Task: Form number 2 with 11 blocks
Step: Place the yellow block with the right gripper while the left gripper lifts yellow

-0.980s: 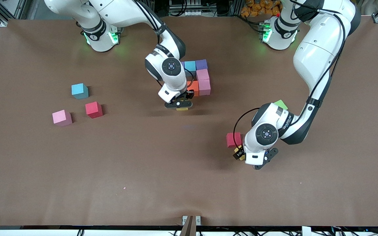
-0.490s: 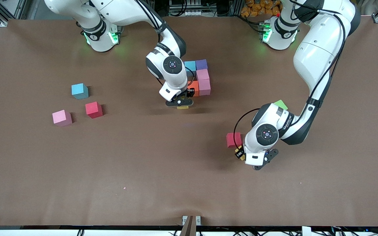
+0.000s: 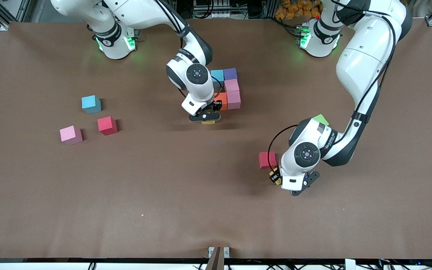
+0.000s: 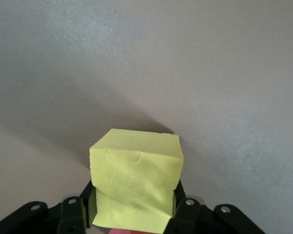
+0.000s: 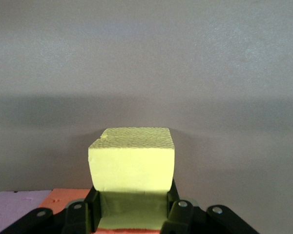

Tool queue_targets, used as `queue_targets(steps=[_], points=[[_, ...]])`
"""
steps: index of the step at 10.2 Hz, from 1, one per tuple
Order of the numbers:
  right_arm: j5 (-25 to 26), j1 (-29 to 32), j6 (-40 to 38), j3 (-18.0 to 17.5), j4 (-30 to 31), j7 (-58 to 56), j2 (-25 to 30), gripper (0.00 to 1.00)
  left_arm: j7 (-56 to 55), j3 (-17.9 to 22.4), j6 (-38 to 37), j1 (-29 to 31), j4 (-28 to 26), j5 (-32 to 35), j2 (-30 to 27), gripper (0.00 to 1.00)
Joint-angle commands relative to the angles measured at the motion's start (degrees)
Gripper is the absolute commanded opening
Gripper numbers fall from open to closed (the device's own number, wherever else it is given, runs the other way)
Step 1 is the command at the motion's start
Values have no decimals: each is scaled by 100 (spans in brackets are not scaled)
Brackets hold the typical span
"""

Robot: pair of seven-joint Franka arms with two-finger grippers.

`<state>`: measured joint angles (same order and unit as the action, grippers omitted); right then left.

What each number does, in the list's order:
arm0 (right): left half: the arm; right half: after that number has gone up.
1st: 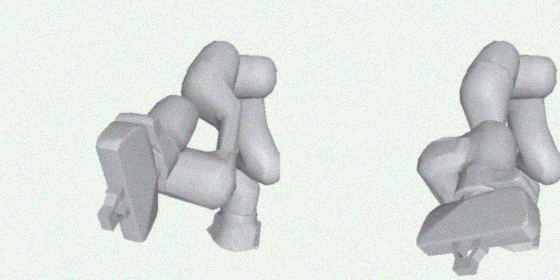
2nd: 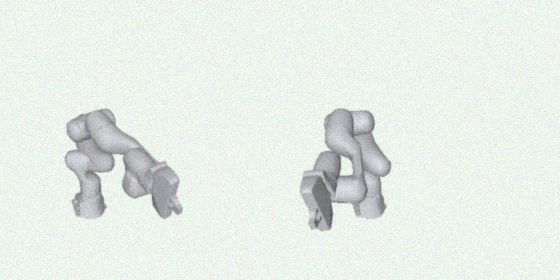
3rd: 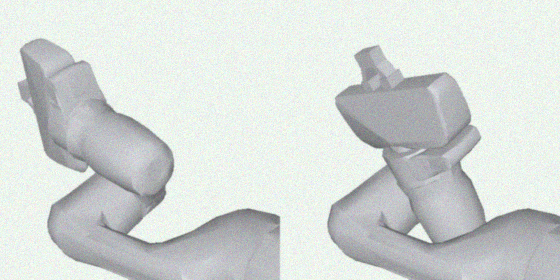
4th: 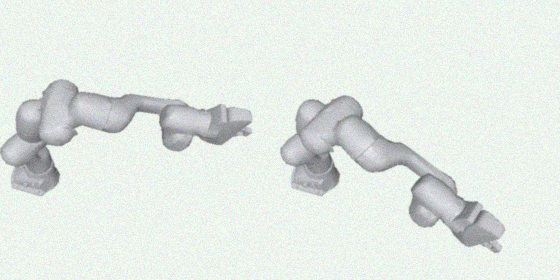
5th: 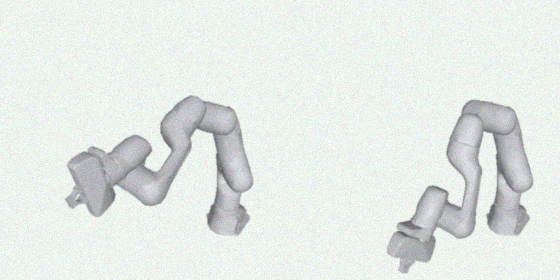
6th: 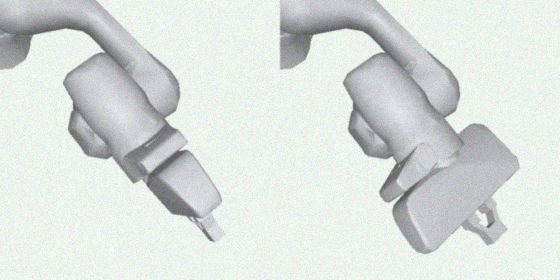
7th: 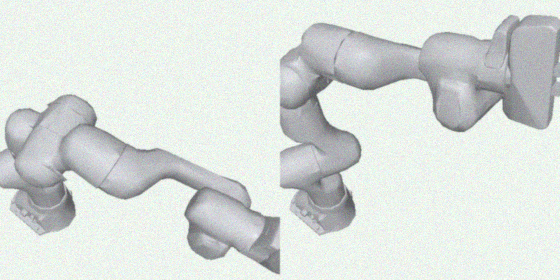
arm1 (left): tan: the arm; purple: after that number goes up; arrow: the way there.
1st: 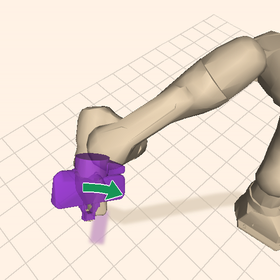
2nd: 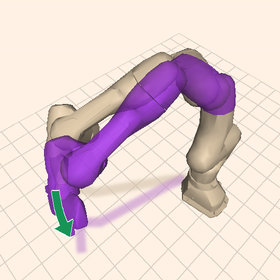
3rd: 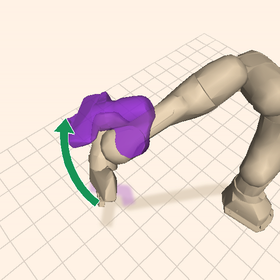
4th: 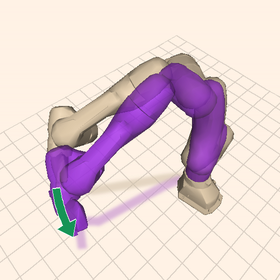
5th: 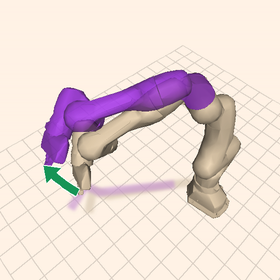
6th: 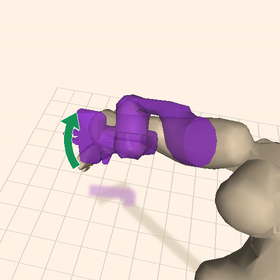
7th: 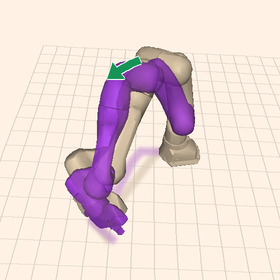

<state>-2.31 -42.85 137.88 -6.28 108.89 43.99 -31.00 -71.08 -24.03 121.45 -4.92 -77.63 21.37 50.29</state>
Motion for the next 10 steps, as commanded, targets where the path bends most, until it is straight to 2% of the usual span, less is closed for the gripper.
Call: queue_targets(steps=[1,2,5,10], points=[[29,-75,-51,65,203,93,156,81,103,39,-69,-18,11,34,-160,60],[29,-66,-60,65,195,101,156,100,103,39,-86,-18,3,43,-204,60],[3,-5,-165,65,72,119,191,100,103,39,-95,-18,3,52,-318,60],[-67,416,-1105,65,-745,102,235,100,200,4,-104,-9,2,87,-537,60]])
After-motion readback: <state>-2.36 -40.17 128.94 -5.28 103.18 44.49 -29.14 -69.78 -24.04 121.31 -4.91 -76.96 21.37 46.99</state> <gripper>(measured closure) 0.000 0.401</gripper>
